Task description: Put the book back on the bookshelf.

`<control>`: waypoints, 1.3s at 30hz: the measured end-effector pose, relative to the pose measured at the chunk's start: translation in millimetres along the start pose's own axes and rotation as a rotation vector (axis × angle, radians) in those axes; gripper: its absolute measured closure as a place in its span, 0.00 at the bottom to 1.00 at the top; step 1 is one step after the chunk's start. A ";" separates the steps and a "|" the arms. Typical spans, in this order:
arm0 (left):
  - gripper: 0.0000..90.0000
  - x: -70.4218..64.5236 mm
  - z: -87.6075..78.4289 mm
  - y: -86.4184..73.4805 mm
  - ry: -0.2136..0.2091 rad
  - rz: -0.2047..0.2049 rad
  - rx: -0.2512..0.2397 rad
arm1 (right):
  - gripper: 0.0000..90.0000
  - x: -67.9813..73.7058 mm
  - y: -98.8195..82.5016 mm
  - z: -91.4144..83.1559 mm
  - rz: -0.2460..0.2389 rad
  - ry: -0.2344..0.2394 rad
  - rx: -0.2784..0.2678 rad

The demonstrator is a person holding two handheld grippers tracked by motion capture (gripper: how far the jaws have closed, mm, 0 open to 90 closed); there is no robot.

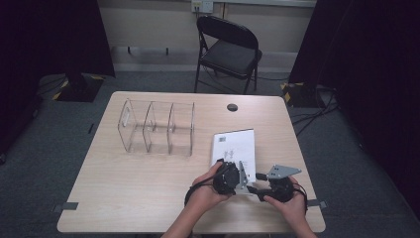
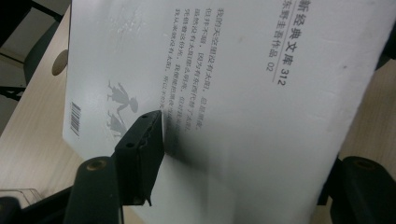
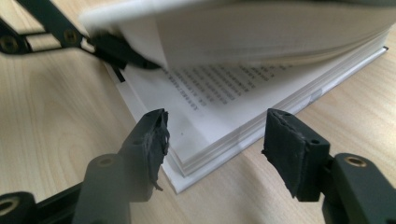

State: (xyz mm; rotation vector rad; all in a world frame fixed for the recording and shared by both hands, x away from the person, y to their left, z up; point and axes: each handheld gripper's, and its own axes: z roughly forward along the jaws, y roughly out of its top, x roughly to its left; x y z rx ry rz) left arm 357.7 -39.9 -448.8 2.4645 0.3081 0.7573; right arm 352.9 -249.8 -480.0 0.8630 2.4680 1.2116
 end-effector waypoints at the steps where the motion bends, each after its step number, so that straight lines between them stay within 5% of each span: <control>1: 0.40 1.1 -0.7 -0.1 -0.004 -0.003 0.002 | 0.43 0.1 -0.6 0.0 -0.002 0.004 -0.004; 11: 0.44 11.6 -10.0 7.6 -0.034 -0.033 0.043 | 0.35 1.4 -7.4 -6.7 -0.036 0.021 -0.021; 19: 0.46 23.5 -15.8 18.1 -0.062 -0.045 0.091 | 0.31 6.2 -14.1 -2.5 -0.074 0.022 0.035; 28: 0.49 32.1 -20.4 26.3 -0.073 -0.051 0.123 | 0.30 4.5 -18.4 3.4 -0.060 -0.015 0.074; 39: 0.53 39.0 -25.0 31.9 -0.078 -0.053 0.148 | 0.30 -1.4 -18.3 6.0 -0.044 -0.050 0.051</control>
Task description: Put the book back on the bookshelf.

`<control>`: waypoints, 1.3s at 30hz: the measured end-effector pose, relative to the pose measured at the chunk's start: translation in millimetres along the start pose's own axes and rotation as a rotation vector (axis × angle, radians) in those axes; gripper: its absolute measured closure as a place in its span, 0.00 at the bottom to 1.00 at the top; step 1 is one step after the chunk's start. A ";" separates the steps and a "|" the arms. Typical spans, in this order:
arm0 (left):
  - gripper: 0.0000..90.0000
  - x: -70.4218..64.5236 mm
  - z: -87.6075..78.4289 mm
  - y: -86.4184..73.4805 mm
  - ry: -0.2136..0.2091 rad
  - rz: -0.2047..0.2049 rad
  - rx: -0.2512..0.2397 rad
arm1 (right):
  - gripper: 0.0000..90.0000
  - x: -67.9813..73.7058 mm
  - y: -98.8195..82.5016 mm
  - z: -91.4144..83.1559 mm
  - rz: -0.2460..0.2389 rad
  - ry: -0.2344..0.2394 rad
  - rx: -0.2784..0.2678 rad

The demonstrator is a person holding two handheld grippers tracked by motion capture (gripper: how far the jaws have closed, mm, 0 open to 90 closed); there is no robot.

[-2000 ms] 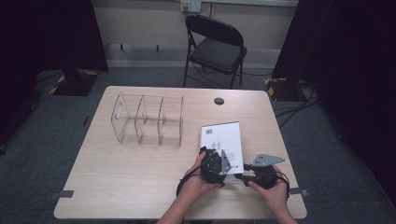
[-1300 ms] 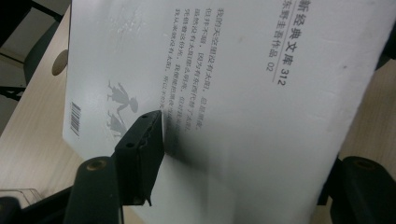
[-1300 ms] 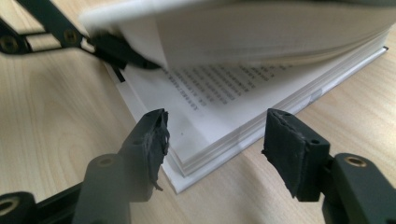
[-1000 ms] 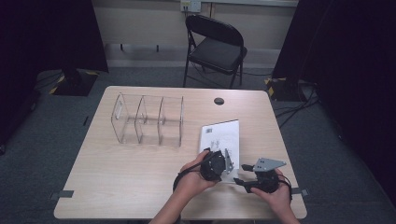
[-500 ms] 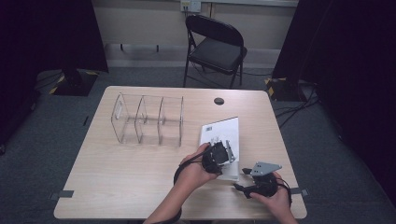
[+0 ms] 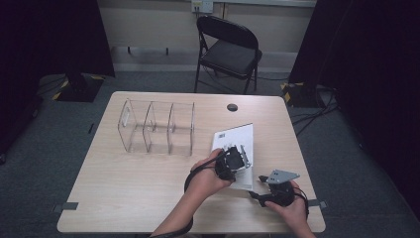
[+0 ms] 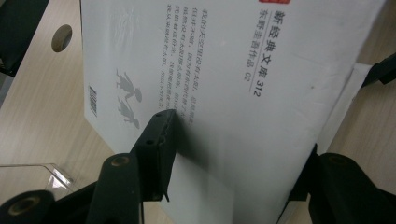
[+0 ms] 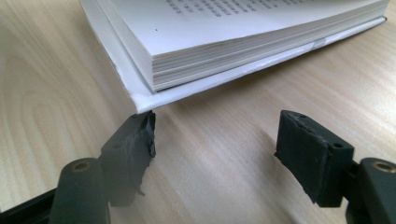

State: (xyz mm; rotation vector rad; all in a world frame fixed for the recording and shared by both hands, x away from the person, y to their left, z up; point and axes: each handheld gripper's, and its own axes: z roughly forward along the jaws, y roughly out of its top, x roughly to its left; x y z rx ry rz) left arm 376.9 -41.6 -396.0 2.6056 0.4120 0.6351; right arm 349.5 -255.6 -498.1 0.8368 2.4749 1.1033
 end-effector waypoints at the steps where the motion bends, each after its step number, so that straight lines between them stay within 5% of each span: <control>1: 0.53 0.3 0.0 0.1 0.000 0.000 -0.001 | 0.31 0.2 0.5 0.6 -0.002 0.000 0.000; 17: 0.55 -0.7 -13.0 9.3 -0.026 0.017 0.052 | 0.31 -0.6 12.4 10.3 -0.040 -0.056 -0.033; 29: 0.56 -4.3 -19.5 16.3 -0.020 0.033 0.055 | 0.33 3.7 25.1 -3.6 -0.220 -0.094 -0.117; 31: 0.56 -3.6 -21.8 18.7 -0.024 0.041 0.062 | 0.34 4.1 28.0 -6.2 -0.247 -0.095 -0.115; 34: 0.57 -2.2 -24.9 20.4 -0.022 0.038 0.063 | 0.47 4.6 38.3 -11.7 -0.355 -0.051 -0.087; 39: 0.57 -0.1 -27.3 21.2 -0.023 0.034 0.072 | 0.51 5.6 49.8 -16.7 -0.414 -0.058 -0.072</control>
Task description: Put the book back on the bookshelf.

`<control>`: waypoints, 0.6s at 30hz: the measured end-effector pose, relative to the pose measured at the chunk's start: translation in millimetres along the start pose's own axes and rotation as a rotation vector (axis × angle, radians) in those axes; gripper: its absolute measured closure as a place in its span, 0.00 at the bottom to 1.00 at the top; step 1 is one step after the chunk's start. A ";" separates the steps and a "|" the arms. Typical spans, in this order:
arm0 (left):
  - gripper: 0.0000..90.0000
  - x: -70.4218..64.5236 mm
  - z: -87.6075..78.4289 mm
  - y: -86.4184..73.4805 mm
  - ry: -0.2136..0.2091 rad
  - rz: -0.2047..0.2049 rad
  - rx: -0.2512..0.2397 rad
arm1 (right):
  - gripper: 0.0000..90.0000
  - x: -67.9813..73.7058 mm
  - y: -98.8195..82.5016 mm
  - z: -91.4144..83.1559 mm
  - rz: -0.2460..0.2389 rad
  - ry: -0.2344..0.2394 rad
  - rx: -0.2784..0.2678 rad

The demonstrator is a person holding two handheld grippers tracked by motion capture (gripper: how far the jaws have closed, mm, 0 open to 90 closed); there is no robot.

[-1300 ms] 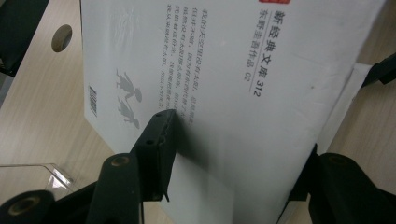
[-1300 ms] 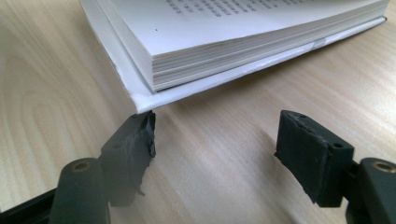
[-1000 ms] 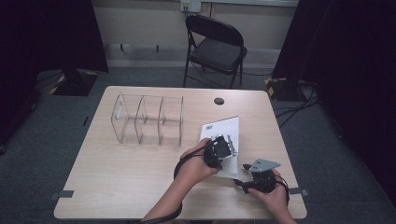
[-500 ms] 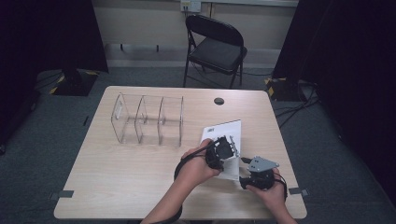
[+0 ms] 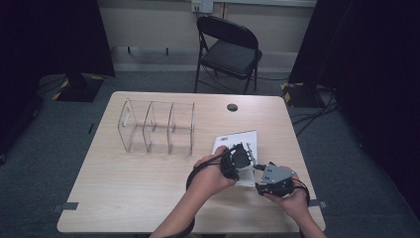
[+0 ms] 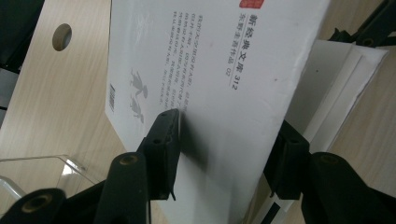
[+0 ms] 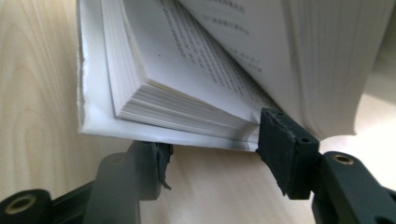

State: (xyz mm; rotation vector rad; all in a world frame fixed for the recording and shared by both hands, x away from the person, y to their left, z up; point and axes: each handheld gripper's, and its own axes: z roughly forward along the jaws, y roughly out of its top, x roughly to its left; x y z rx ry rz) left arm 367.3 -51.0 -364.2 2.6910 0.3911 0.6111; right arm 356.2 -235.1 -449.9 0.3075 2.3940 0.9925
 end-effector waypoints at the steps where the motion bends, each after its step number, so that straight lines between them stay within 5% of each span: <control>1: 0.57 0.1 -0.3 0.1 0.000 0.000 0.000 | 0.52 -0.9 2.5 -1.2 -0.012 -0.007 0.006; 5: 0.58 0.8 -1.4 1.3 0.000 -0.011 -0.007 | 0.57 -5.1 10.3 -4.2 -0.036 -0.004 0.030; 8: 0.57 -0.5 -3.5 4.9 0.007 0.003 -0.012 | 0.63 -6.5 20.8 -8.9 -0.068 -0.014 0.099; 14: 0.56 3.0 -10.8 3.5 0.012 -0.011 -0.075 | 0.74 -13.9 28.4 -19.7 -0.095 0.022 0.147; 15: 0.50 5.2 -10.8 0.3 0.025 -0.020 -0.075 | 0.77 -15.4 28.5 -22.2 -0.074 0.040 0.154; 16: 0.42 6.0 -10.3 -1.8 0.021 -0.034 -0.065 | 0.99 -19.6 27.2 -25.2 -0.054 0.093 0.173; 18: 0.32 8.7 -7.3 -7.7 -0.058 -0.067 -0.065 | 1.00 -27.7 21.2 -30.9 0.026 0.119 0.129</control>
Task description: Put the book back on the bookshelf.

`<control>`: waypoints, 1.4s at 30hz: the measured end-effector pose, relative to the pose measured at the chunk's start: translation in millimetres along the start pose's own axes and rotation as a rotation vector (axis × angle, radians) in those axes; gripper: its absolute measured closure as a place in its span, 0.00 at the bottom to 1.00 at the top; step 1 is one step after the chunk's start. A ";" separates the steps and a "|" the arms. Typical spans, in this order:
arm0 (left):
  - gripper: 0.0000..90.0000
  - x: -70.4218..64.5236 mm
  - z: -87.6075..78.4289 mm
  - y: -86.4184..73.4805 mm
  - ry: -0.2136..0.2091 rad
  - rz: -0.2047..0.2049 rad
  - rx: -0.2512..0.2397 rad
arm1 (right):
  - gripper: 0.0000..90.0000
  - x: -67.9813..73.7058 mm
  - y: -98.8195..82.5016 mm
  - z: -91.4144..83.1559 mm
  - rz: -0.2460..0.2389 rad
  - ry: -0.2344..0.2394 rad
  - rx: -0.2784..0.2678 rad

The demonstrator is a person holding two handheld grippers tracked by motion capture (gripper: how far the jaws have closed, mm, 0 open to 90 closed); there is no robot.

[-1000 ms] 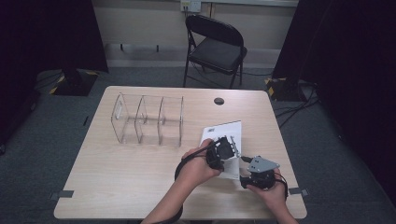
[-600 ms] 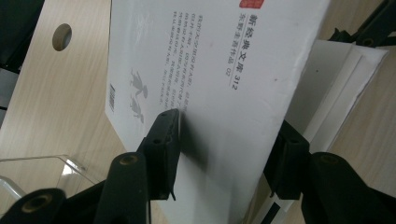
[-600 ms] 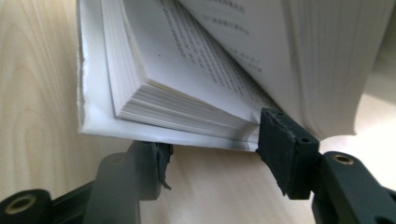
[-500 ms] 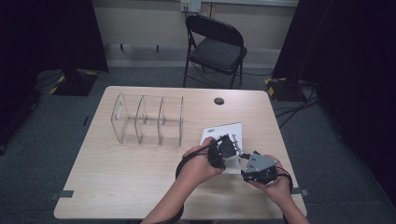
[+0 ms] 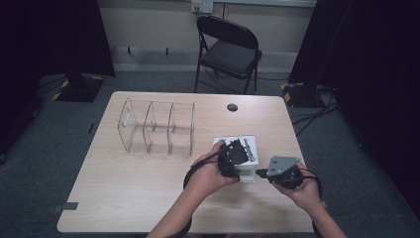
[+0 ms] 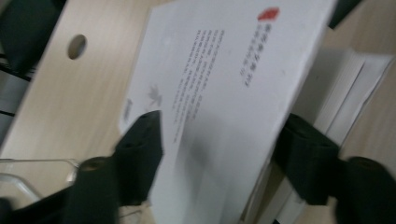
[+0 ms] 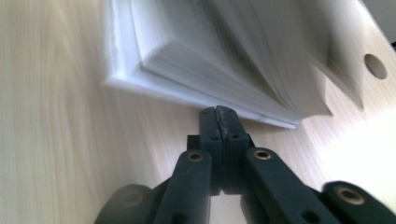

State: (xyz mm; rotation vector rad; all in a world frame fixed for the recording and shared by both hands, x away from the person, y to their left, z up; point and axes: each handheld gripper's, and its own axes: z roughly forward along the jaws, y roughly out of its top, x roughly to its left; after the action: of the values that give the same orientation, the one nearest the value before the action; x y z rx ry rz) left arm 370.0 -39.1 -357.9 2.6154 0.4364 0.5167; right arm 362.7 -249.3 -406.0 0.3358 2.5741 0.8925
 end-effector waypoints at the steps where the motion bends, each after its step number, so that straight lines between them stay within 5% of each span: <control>1: 0.37 -2.2 4.9 -3.0 -0.080 -0.008 0.021 | 1.00 -2.7 0.1 -2.5 -0.003 -0.013 -0.004; 2: 0.62 -6.0 7.3 -3.5 -0.098 0.042 0.040 | 1.00 -4.7 3.4 -6.3 -0.014 -0.012 -0.030; 3: 0.64 -10.6 11.7 -4.8 -0.062 0.062 0.081 | 1.00 -5.6 6.0 -7.9 -0.019 0.003 -0.050; 6: 0.82 -7.4 4.7 -9.3 -0.044 0.015 -0.036 | 0.97 -0.5 6.3 -2.6 -0.040 0.022 -0.003; 8: 0.76 -7.9 3.8 -13.1 -0.018 0.009 -0.059 | 0.92 3.8 -3.7 5.6 -0.017 0.025 0.019; 9: 0.74 -7.5 7.1 -17.2 -0.053 -0.004 -0.052 | 0.89 6.9 -10.0 11.2 0.004 0.044 0.025; 12: 0.58 -12.2 17.9 -27.0 -0.054 0.025 -0.040 | 0.74 18.7 -29.2 33.3 0.061 0.089 0.040; 15: 0.47 -13.3 34.6 -37.6 -0.070 -0.008 -0.014 | 0.59 25.6 -42.2 49.0 0.134 0.072 0.056; 19: 0.38 -13.2 48.6 -44.1 -0.058 -0.003 -0.027 | 0.55 19.4 -54.9 52.3 0.271 0.055 0.021; 23: 0.35 -11.4 59.0 -44.3 -0.052 -0.008 -0.044 | 0.55 9.1 -57.6 50.3 0.327 0.043 -0.018; 33: 0.28 -6.8 81.0 -40.9 -0.080 -0.022 -0.052 | 0.58 -1.6 -44.8 70.6 0.341 0.045 0.012; 36: 0.26 -7.9 85.7 -39.9 -0.053 0.023 -0.055 | 0.59 -3.9 -45.9 71.7 0.355 0.053 0.012; 38: 0.22 -8.6 87.2 -38.8 -0.060 0.008 -0.057 | 0.60 -4.4 -47.6 71.7 0.365 0.067 0.004; 42: 0.21 -16.6 90.1 -36.3 -0.013 0.098 -0.013 | 0.64 -2.7 -45.3 68.9 0.351 0.050 0.005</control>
State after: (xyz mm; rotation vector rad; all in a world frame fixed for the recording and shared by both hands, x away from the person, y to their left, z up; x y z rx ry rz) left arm 385.5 -46.3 -454.9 2.6358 0.3005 0.5316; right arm 391.0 -247.9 -483.5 0.7944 2.6070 1.0214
